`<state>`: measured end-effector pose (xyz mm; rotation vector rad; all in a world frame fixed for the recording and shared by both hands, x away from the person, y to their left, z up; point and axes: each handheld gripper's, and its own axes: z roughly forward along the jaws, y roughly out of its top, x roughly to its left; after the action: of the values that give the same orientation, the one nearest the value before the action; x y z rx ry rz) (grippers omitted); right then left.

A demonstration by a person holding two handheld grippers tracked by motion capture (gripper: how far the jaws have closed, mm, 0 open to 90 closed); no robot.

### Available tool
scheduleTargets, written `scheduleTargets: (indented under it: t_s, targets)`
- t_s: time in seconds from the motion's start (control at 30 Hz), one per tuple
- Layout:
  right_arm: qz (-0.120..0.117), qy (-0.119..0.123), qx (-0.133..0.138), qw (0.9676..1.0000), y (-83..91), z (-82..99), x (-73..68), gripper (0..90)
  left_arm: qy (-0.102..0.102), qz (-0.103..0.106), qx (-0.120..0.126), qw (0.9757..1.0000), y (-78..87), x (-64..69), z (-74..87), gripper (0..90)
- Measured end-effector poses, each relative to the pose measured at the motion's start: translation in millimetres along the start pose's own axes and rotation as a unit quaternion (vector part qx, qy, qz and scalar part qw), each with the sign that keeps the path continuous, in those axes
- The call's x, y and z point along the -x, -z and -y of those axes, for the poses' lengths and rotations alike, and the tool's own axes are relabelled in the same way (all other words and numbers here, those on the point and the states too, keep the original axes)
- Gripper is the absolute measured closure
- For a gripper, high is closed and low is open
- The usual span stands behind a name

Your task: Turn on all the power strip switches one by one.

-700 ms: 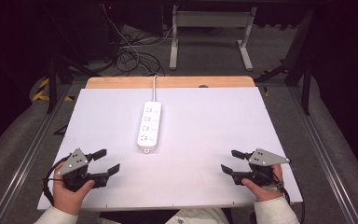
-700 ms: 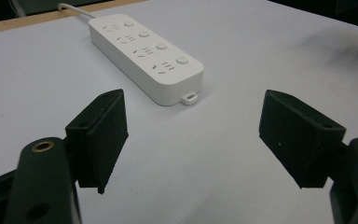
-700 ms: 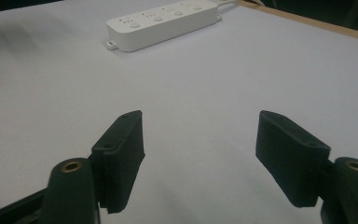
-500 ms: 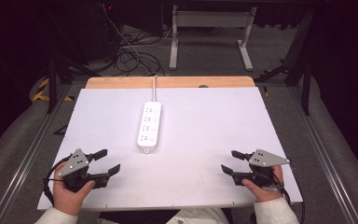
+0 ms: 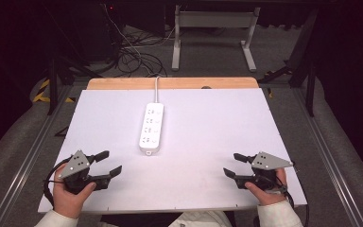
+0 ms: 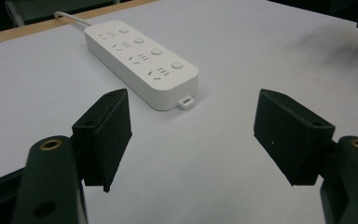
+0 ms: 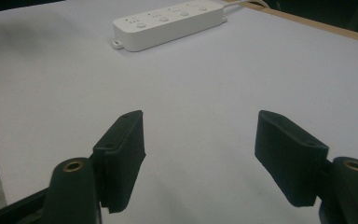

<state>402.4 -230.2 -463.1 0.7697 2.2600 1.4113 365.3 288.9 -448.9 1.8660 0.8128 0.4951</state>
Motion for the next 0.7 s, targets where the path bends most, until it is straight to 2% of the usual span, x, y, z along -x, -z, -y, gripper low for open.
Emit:
scheduleTargets:
  t_s: [0.13, 0.27, 0.47, 0.7]
  targets:
    - [0.001, -0.001, -0.001, 1.0, 0.0, 0.0, 0.0, 33.9, 0.005, 0.003, -0.011, 0.9999, -0.2, -0.9, -4.1, 28.5]
    - [0.002, -0.001, -0.005, 1.0, -0.7, 0.5, 0.1, 33.9, 0.016, 0.018, -0.015, 0.9996, -1.3, -5.0, -11.6, 33.1]
    - [0.001, -0.001, -0.009, 1.0, -3.0, 0.1, -1.1, 34.0, -0.007, 0.025, -0.029, 0.9992, -5.4, -5.1, -27.7, 38.2]
    - [-0.002, -0.002, -0.011, 0.9999, -4.8, 1.2, -1.2, 34.0, -0.026, 0.031, -0.038, 0.9985, -11.9, -6.0, -43.8, 39.4]
